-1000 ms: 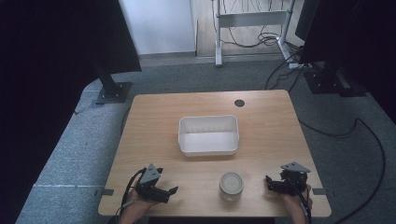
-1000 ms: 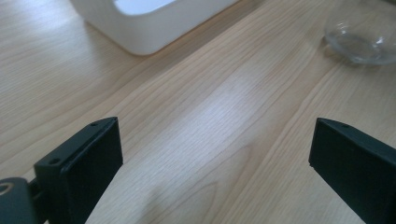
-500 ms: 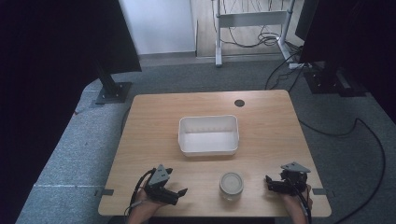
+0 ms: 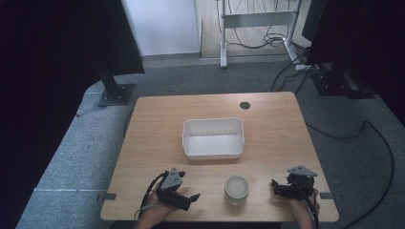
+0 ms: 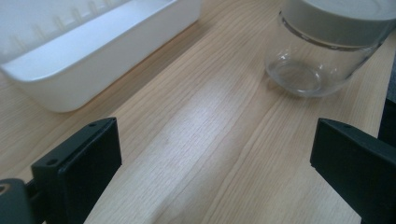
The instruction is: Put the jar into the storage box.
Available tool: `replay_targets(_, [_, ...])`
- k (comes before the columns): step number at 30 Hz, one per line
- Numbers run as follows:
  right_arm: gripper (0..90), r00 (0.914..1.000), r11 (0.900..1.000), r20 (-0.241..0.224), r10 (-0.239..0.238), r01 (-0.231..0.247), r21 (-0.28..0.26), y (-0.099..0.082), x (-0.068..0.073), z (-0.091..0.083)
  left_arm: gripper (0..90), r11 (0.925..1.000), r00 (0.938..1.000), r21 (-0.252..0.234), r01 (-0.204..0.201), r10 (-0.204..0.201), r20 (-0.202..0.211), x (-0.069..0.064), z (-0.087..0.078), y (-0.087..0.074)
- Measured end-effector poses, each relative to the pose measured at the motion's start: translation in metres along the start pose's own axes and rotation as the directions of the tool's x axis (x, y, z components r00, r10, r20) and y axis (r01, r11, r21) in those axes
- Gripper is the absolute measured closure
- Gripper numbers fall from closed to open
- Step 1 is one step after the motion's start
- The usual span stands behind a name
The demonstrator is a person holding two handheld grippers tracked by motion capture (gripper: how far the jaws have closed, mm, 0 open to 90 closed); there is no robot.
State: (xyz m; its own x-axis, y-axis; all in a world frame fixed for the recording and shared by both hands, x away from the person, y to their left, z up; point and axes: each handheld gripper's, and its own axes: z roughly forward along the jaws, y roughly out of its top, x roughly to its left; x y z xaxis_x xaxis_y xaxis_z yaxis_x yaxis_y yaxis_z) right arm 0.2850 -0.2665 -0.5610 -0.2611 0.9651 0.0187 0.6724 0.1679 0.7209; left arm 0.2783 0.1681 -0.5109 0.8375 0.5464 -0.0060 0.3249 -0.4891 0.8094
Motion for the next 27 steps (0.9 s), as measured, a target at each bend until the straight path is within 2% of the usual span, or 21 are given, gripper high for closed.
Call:
replay_targets(15, [3.1, 1.0000, 1.0000, 0.000, 0.000, 0.000, 0.000, 0.000, 0.000, 0.000, 1.5, 0.9993, 0.9983, -0.010, -0.035, 0.035, 0.046, -0.014, 0.017, 0.015])
replay_targets(27, [3.1, 1.0000, 1.0000, 0.000, 0.000, 0.000, 0.000, 0.000, 0.000, 0.000, 1.4, 0.9979, 0.9940, -0.022, -0.060, 0.062, 0.090, -0.027, 0.033, 0.028])
